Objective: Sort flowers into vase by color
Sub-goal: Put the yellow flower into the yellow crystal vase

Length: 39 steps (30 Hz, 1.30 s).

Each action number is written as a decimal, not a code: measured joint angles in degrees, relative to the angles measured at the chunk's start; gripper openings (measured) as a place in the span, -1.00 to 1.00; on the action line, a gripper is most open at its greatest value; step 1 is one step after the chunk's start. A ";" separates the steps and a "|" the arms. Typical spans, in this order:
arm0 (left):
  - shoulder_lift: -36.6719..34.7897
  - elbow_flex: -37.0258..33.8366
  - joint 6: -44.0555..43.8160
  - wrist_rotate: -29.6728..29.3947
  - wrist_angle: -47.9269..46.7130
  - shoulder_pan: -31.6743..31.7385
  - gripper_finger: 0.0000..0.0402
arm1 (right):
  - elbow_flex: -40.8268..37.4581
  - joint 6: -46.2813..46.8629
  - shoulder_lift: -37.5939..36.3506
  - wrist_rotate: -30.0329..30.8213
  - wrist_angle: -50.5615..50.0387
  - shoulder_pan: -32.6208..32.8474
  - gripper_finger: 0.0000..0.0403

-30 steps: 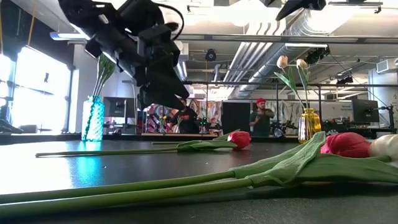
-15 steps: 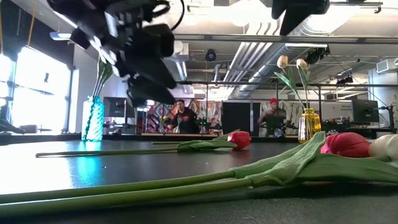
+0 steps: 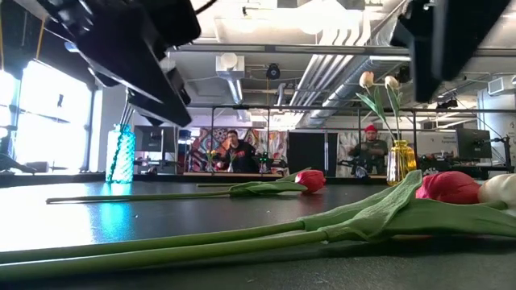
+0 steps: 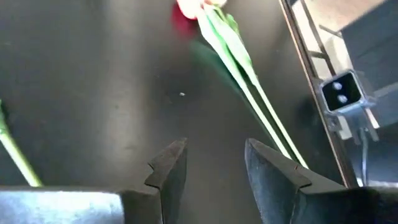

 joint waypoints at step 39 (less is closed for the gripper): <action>0.00 0.00 -2.15 -4.02 0.42 -3.15 -0.24 | -0.28 -21.65 12.52 -5.38 6.82 0.37 -0.62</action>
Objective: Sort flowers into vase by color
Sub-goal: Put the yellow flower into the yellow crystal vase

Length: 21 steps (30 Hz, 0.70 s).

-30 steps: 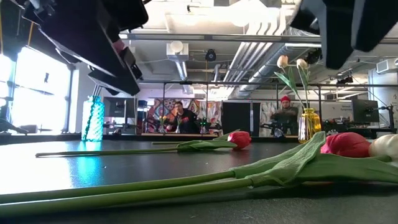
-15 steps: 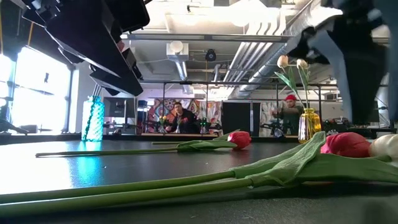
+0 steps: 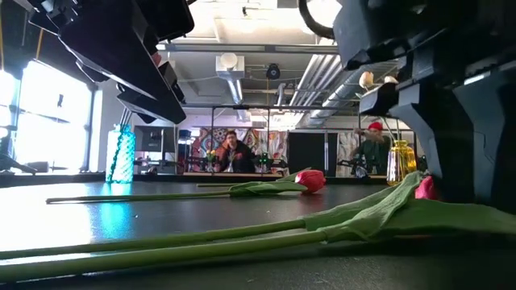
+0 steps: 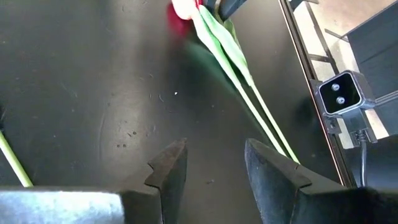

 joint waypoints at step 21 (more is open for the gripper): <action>0.00 0.00 1.44 0.02 -0.17 0.00 -0.24 | 0.00 22.82 -6.23 -27.68 2.22 -5.03 -0.99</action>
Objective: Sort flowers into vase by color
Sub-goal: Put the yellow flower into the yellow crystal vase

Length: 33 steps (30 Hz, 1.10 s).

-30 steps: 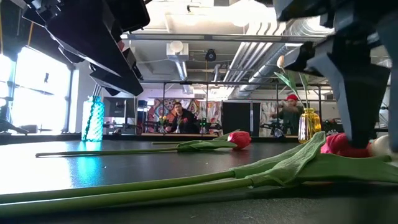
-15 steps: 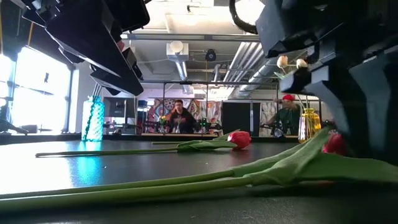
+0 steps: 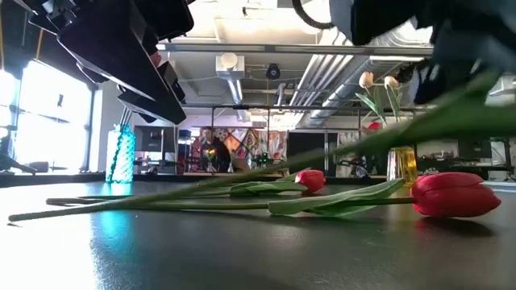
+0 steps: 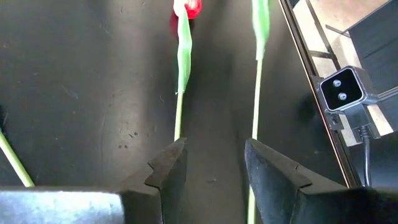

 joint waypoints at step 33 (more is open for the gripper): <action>-3.28 -0.02 20.57 0.85 2.44 -1.70 -0.24 | 0.04 26.26 -2.17 -17.62 17.67 -7.72 -0.98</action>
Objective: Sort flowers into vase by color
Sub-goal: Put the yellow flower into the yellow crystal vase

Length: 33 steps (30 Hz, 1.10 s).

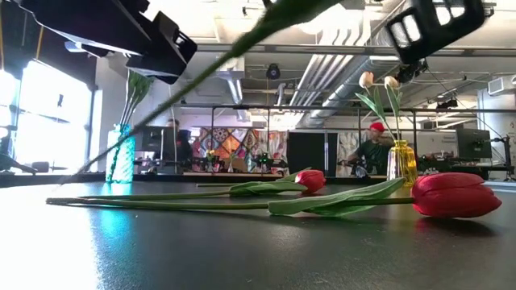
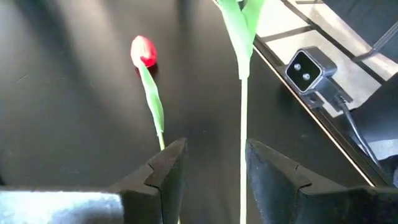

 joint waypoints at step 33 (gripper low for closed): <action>-0.02 0.00 -5.11 0.48 -0.31 1.11 -0.95 | 0.00 -8.85 -4.17 -0.18 0.64 -6.13 -0.98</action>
